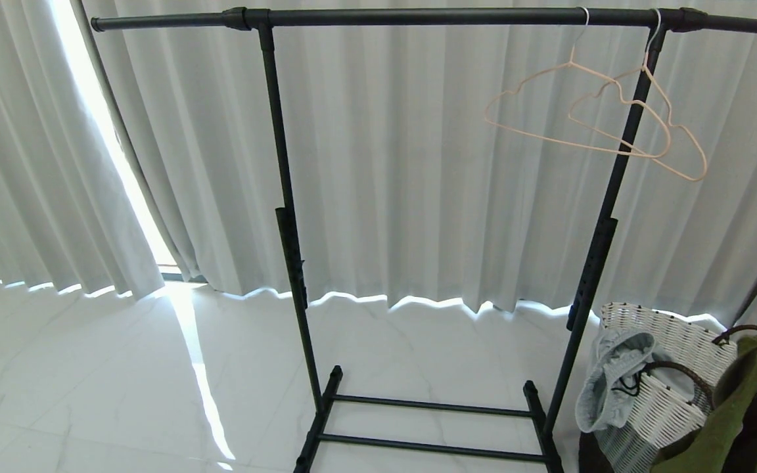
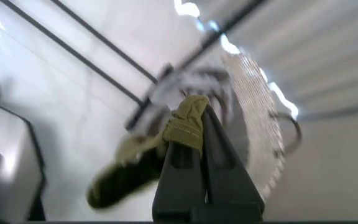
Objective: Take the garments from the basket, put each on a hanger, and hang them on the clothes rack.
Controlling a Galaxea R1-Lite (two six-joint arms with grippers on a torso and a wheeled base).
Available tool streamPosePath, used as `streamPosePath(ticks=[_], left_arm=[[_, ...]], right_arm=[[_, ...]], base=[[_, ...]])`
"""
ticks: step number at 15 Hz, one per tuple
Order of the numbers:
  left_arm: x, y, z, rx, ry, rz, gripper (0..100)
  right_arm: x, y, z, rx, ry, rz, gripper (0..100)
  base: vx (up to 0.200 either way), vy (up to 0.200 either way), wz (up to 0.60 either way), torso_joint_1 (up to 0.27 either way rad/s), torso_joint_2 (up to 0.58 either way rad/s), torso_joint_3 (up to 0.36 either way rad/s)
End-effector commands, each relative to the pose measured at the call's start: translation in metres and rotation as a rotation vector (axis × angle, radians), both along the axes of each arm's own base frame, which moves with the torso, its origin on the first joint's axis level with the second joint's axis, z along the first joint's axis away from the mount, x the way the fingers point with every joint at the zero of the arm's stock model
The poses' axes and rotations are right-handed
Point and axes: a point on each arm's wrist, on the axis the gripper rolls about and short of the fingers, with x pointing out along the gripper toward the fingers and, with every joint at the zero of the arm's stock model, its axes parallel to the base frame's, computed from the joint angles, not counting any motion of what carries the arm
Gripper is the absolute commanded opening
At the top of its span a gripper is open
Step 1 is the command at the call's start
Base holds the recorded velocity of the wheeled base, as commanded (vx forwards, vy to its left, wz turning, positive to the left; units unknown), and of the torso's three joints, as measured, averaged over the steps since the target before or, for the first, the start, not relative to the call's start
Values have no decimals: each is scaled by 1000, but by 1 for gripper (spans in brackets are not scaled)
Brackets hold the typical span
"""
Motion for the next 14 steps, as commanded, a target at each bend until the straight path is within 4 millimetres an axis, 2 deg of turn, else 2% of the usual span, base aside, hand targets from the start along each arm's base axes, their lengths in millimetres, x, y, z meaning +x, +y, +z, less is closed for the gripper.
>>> streamPosePath(ticks=[1,4,5,7,9,10,11,13,14], left_arm=[[0,0,0,9,2,0,100],[0,0,1,12,-7,-13,100],[-5,-3,33,2,-71,-146,100],[4,-4,89,-9,-59,-222,100],[29,-8,130,11,-4,-385,100],[44,-11,142,26,36,-467,100],[53,-13,145,36,64,-508,100],[83,-31,146,52,191,-698,100],[112,-53,149,63,257,-801,100]], right_arm=[[8,19,-2,43,25,83,0],[10,33,0,90,32,143,0],[13,40,3,119,19,172,0],[15,43,7,134,3,186,0],[15,43,11,155,-7,201,0],[15,43,12,164,-6,197,0],[15,43,12,167,-5,195,0],[15,43,13,184,-8,189,0],[15,43,14,194,-7,184,0]], base=[[0,0,0,0,0,0],[0,0,0,0,0,0],[0,0,0,0,0,0],[0,0,0,0,0,0],[0,0,0,0,0,0],[0,0,0,0,0,0],[0,0,0,0,0,0],[0,0,0,0,0,0],[0,0,0,0,0,0]])
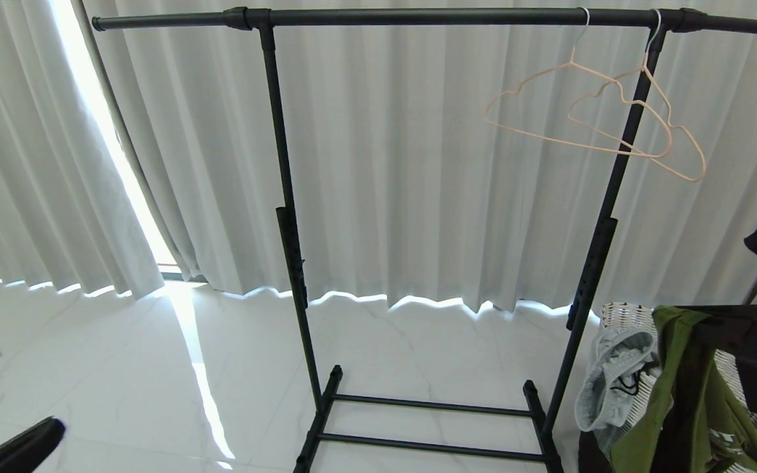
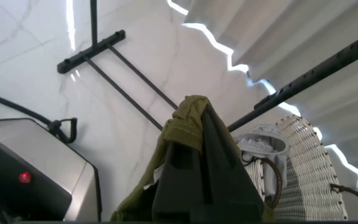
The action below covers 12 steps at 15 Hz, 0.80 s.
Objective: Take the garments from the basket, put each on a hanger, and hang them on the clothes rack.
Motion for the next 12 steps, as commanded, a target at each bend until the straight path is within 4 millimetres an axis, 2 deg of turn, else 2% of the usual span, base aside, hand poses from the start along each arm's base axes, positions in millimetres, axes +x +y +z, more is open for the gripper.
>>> streamPosePath(ticks=[1,2,3,5,6,8,10,12], left_arm=[[85,-56,14,72,167,-253,100],[109,-77,15,77,178,-288,100],[125,-102,8,90,222,-327,100],[131,-158,-11,94,340,-429,100],[132,-192,-20,65,384,-466,100],[131,-257,-47,40,439,-451,100],[133,-307,-69,51,469,-455,100],[146,-340,-81,46,461,-468,100]], right_arm=[[1,0,3,16,-13,-5,0],[2,1,5,31,-27,-6,0],[3,2,6,42,-38,-7,0],[7,5,8,58,-59,-4,0],[8,6,9,68,-72,-2,0],[7,6,9,74,-70,12,0],[7,6,9,75,-68,18,0],[7,6,9,76,-70,18,0]], base=[[0,0,0,0,0,0],[0,0,0,0,0,0],[0,0,0,0,0,0],[0,0,0,0,0,0],[0,0,0,0,0,0],[0,0,0,0,0,0],[0,0,0,0,0,0],[0,0,0,0,0,0]])
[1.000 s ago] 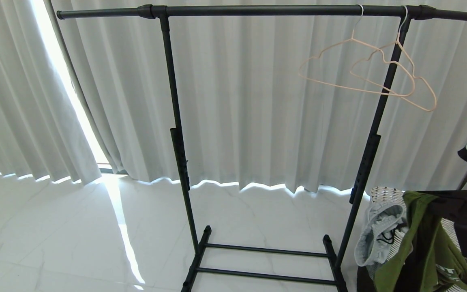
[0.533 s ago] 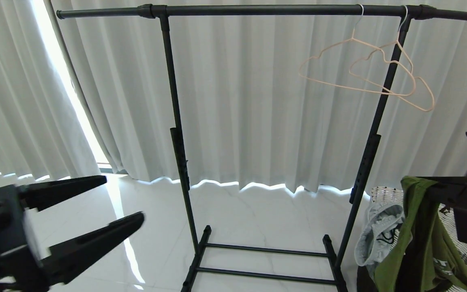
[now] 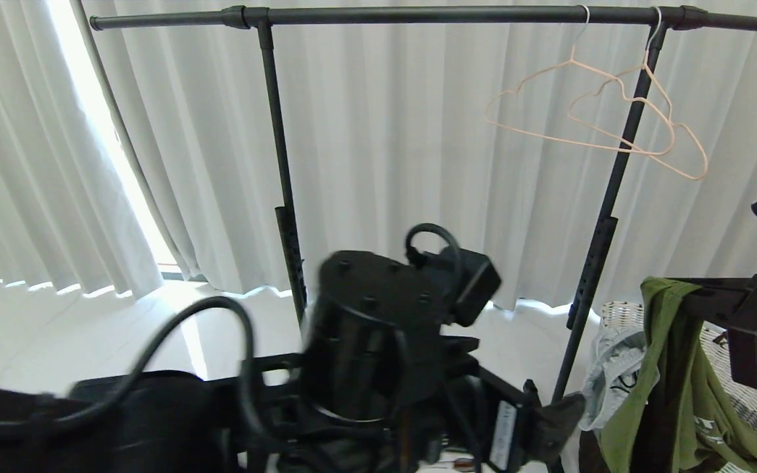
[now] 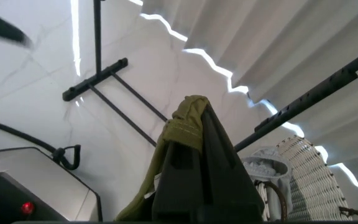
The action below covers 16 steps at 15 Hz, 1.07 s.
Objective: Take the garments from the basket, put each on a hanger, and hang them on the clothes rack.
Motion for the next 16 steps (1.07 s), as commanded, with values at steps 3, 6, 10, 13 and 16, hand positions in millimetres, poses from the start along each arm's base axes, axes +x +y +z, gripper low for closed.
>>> streamPosePath(ticks=[3,6,10,13,16], left_arm=[[23,-96,-62,39,42,-30,100],[28,-108,-76,51,50,-37,100],[48,-124,-110,84,65,-6,100],[48,-126,-129,123,83,-5,100],[47,-126,-133,134,87,-8,100]], right_arm=[[0,0,0,8,6,3,0],[-1,0,1,16,5,1,0],[-5,-4,3,26,-6,1,0],[-7,-5,3,30,-11,2,0],[-7,-5,4,31,-12,2,0]], base=[[0,0,0,0,0,0],[0,0,0,0,0,0],[0,0,0,0,0,0],[0,0,0,0,0,0],[0,0,0,0,0,0]])
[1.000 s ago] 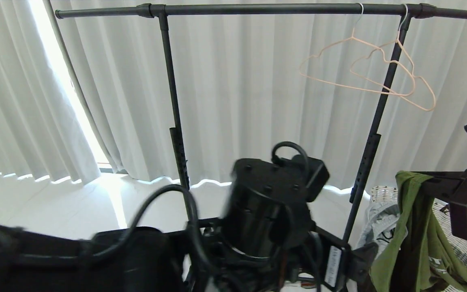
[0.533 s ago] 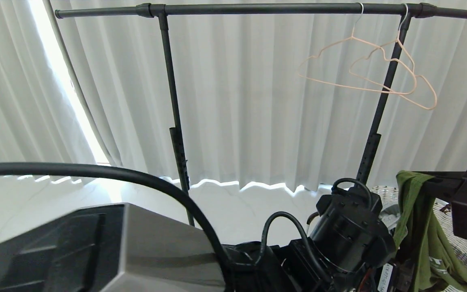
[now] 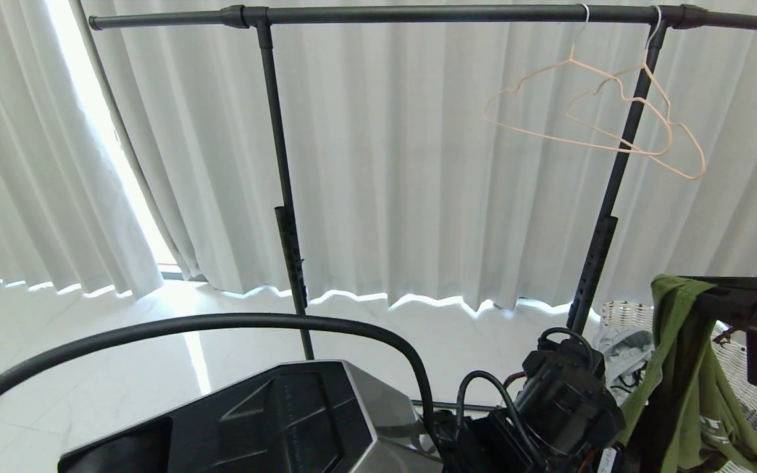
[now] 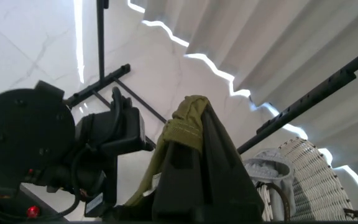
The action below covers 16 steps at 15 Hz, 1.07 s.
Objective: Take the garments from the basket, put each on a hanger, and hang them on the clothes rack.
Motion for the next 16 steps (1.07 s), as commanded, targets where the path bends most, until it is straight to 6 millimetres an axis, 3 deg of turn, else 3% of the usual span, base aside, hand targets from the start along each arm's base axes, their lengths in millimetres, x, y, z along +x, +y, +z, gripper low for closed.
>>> streamPosePath(ticks=[1,2,3,6,8,10,13,15,16], left_arm=[[-1,0,-5,12,6,0,100],[-1,1,-6,16,8,0,100],[-3,4,-9,31,14,0,0],[-14,12,-6,78,-31,85,0],[-24,17,11,67,-67,120,0],[-26,30,41,14,-86,169,0],[-29,76,108,-136,-85,249,0],[-37,109,136,-165,-100,274,0],[-50,139,151,-140,-94,288,0]], right_arm=[[-1,0,0,1,-2,-1,0],[-1,-1,1,2,-3,-1,0],[-1,-1,1,2,-5,-5,0],[3,-5,-1,-1,2,-38,0],[6,-7,-3,-8,12,-59,0],[7,-7,-9,-17,30,-50,0],[9,-5,-7,-16,2,-31,0],[9,-5,-6,-18,-17,-22,0],[8,-4,-5,-26,-25,-11,0]], base=[[0,0,0,0,0,0],[0,0,0,0,0,0],[0,0,0,0,0,0],[0,0,0,0,0,0],[0,0,0,0,0,0],[0,0,0,0,0,0],[0,0,0,0,0,0],[0,0,0,0,0,0],[0,0,0,0,0,0]])
